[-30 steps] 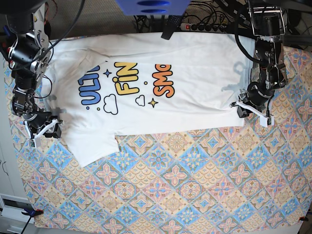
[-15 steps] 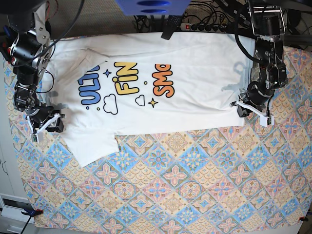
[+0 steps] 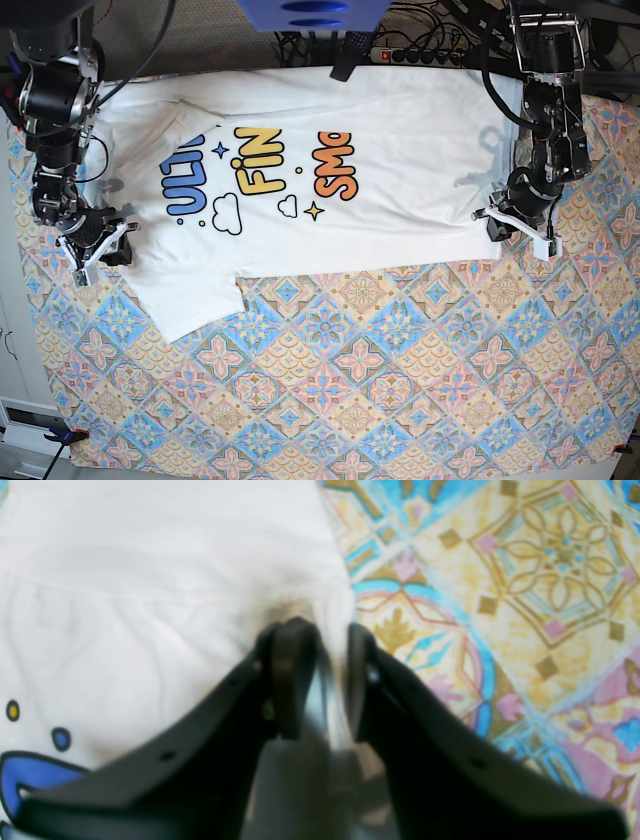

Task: Fold the T-shirt properly
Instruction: 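Lift the hem edges with both grippers and fold them over toward the collar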

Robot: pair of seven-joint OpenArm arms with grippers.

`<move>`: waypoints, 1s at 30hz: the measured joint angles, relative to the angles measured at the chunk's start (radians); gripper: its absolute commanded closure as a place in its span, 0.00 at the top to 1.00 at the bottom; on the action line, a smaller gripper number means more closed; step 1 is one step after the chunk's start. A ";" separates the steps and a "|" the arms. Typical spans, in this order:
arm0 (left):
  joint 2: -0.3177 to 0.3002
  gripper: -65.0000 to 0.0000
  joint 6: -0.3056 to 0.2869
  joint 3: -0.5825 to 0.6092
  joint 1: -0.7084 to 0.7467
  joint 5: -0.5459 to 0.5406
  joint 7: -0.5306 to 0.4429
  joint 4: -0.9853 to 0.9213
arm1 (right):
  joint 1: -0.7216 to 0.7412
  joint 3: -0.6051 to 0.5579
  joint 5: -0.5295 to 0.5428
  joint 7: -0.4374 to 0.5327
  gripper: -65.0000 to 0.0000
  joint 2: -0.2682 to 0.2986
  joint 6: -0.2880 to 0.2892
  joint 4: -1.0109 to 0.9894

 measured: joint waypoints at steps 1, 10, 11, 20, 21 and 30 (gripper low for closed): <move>0.000 0.00 0.000 0.000 0.000 0.000 0.000 0.000 | 0.000 0.000 0.000 -0.001 0.06 0.000 0.000 0.000; 0.000 0.00 0.000 0.000 0.000 0.000 0.000 0.000 | -0.005 0.000 -0.008 -0.022 0.01 -0.002 0.001 0.037; 0.000 0.00 0.000 0.000 0.000 0.000 0.000 0.000 | -0.012 0.000 -0.017 -0.040 0.01 -0.003 0.001 0.064; 0.000 0.00 0.000 0.000 0.000 0.002 0.000 0.000 | -0.155 0.088 -0.029 -0.105 0.01 -0.005 0.021 0.278; 0.000 0.00 0.000 0.000 0.000 0.001 0.001 0.000 | -0.163 0.100 -0.037 -0.113 0.01 -0.005 0.019 0.298; -0.013 0.00 -0.003 0.000 0.016 -0.003 0.000 0.037 | -0.254 0.224 -0.033 -0.174 0.01 -0.009 0.025 0.504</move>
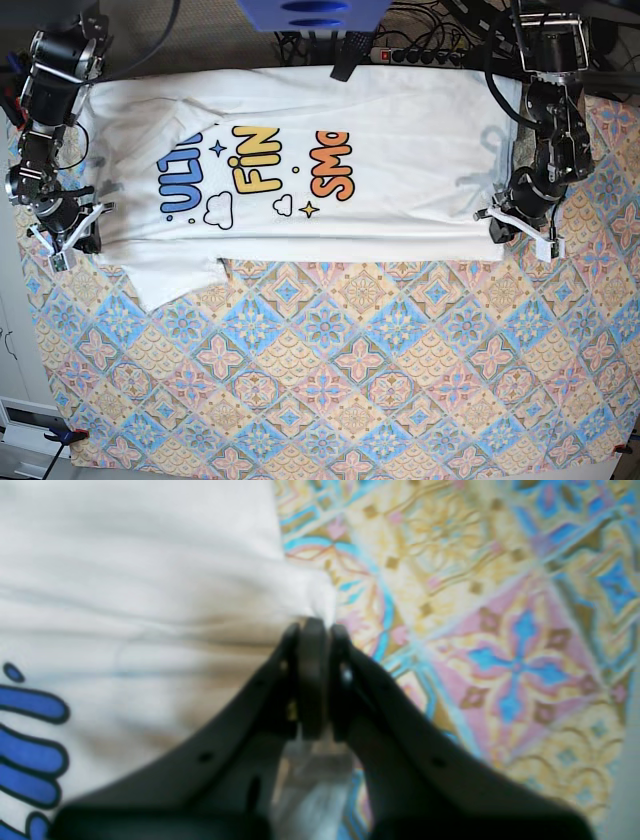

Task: Fold the T-shirt properly
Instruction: 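Lift the hem edges with both grippers and fold them over toward the collar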

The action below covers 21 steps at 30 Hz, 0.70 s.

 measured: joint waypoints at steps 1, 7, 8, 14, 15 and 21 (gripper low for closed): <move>0.000 0.00 0.000 -0.002 0.011 -0.002 0.000 0.016 | -0.014 0.000 -0.005 -0.001 0.01 0.001 -0.002 0.029; -0.001 0.00 0.002 -0.048 0.060 -0.001 0.005 0.076 | -0.101 0.019 -0.001 -0.034 0.01 -0.006 0.002 0.170; -0.001 0.00 0.002 -0.048 0.070 -0.002 0.003 0.090 | -0.115 0.019 0.002 -0.035 0.00 -0.007 0.001 0.190; 0.000 0.00 0.000 -0.048 0.159 -0.002 0.002 0.171 | -0.229 0.019 0.005 -0.040 0.00 -0.007 -0.001 0.323; 0.000 0.00 0.002 -0.050 0.167 -0.001 0.003 0.171 | -0.247 0.018 0.003 -0.039 0.00 -0.007 -0.001 0.344; -0.001 0.00 0.000 -0.102 0.225 -0.004 0.002 0.174 | -0.328 0.019 0.143 -0.036 0.00 -0.004 0.001 0.430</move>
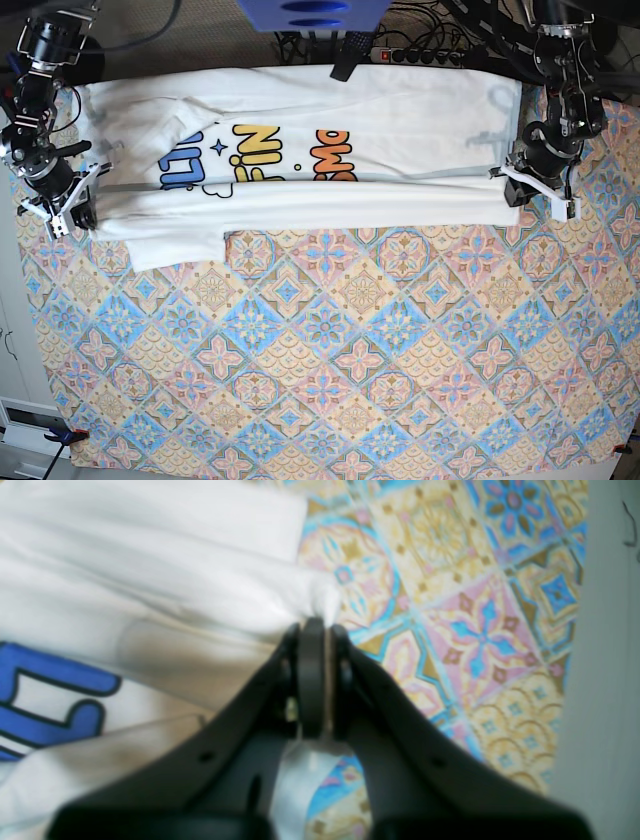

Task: Fold the T-shirt properly
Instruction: 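Lift the hem edges with both grippers and fold them over toward the collar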

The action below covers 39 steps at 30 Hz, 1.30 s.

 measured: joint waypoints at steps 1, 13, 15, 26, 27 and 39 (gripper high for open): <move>0.000 0.00 0.002 0.000 0.011 0.003 0.000 0.000 | -0.011 0.000 0.014 0.004 0.00 0.001 0.001 0.003; 0.000 0.01 0.000 0.000 0.077 0.002 -0.002 0.001 | -0.055 0.000 0.010 -0.006 0.00 0.003 0.001 0.000; 0.000 0.01 0.000 0.000 0.087 0.002 -0.001 0.001 | -0.062 0.000 0.010 -0.001 0.00 0.005 -0.002 0.001; 0.000 0.01 0.000 0.000 0.114 0.001 -0.002 0.002 | -0.068 -0.006 0.009 -0.058 0.00 0.003 0.001 -0.004; 0.000 0.01 0.000 0.000 0.123 0.002 0.005 0.017 | -0.068 -0.007 0.009 -0.064 0.00 0.003 0.001 -0.004; -0.001 0.01 -0.003 -0.001 0.192 0.014 0.003 0.166 | -0.063 -0.008 0.010 -0.069 0.00 0.003 -0.002 -0.004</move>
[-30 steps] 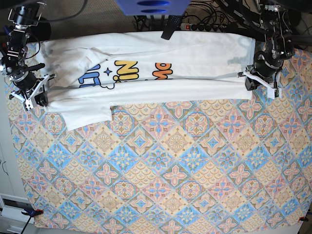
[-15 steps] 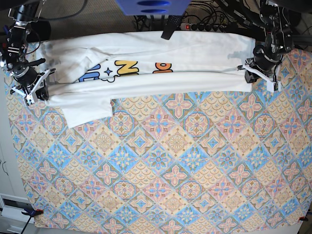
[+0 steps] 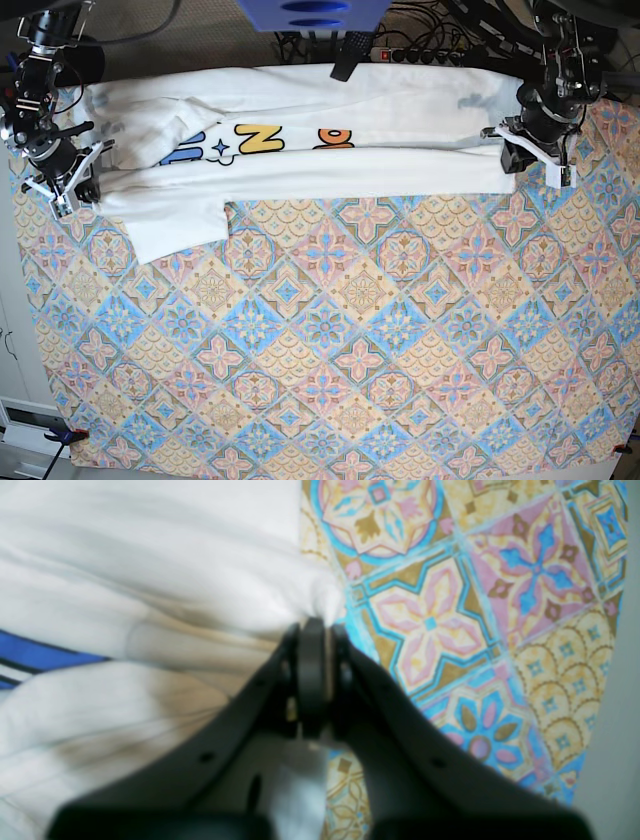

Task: Fold the T-shirt properly
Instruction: 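Lift the hem edges with both grippers and fold them over toward the collar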

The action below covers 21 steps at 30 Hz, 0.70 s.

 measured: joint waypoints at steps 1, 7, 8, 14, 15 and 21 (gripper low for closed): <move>0.000 0.01 0.000 0.000 0.000 0.003 0.000 -0.014 | 0.000 0.000 0.000 0.000 0.00 0.000 0.000 0.000; 0.001 0.01 -0.001 0.000 -0.003 0.004 0.000 -0.095 | 0.000 -0.002 0.000 0.000 0.01 0.000 0.000 -0.002; 0.001 0.01 -0.001 0.000 -0.006 0.004 -0.001 -0.113 | 0.000 -0.002 0.001 0.004 0.01 0.000 0.000 -0.012; 0.001 0.02 -0.004 0.006 -0.024 0.024 0.003 -0.164 | -0.002 -0.003 0.000 -0.001 0.11 -0.001 0.003 -0.082; 0.000 0.03 -0.004 0.007 -0.027 0.039 0.003 -0.164 | -0.003 -0.003 0.000 -0.001 0.15 -0.001 0.003 -0.082; 0.001 0.19 -0.003 0.008 -0.031 0.066 -0.004 -0.164 | 0.003 0.000 0.000 -0.039 0.51 0.000 -0.001 -0.070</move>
